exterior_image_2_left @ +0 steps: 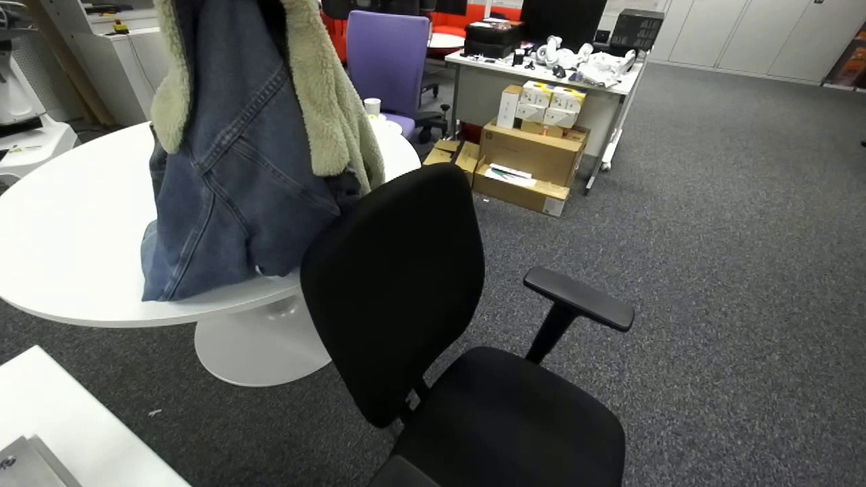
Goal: Put the denim coat on the headrest of the chair and push the chair to the right
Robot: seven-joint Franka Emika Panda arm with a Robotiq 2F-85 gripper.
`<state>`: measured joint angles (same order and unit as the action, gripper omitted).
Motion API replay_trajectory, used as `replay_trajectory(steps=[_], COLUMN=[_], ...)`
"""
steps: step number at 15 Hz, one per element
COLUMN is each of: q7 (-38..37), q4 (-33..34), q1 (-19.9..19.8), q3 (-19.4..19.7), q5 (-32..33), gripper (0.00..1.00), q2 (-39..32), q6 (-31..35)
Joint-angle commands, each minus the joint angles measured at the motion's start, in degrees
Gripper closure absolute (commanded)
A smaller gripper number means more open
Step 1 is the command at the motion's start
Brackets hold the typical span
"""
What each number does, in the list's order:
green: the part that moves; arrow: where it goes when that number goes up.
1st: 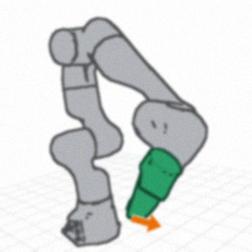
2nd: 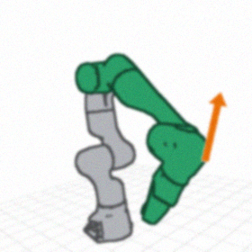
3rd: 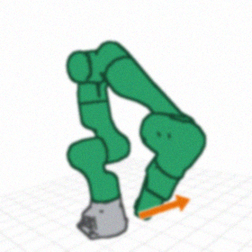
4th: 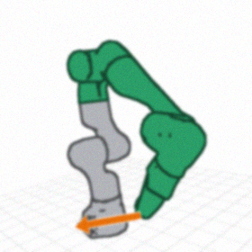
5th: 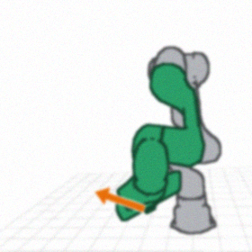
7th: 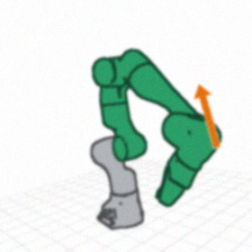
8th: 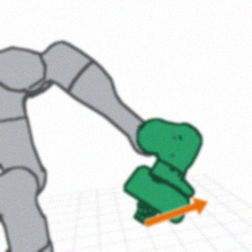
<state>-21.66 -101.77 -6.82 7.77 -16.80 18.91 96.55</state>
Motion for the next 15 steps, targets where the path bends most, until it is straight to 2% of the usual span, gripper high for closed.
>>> replay_trajectory(steps=[1, 15], q7=[-3.7, -13.0], q4=[10.3, 27.3], q1=[-0.8, 0.3], q3=[0.2, -1.7], q5=[-1.9, -1.5], gripper=[0.98, 0.98], q2=[-5.7, -17.4], q6=[-2.5, -1.8])
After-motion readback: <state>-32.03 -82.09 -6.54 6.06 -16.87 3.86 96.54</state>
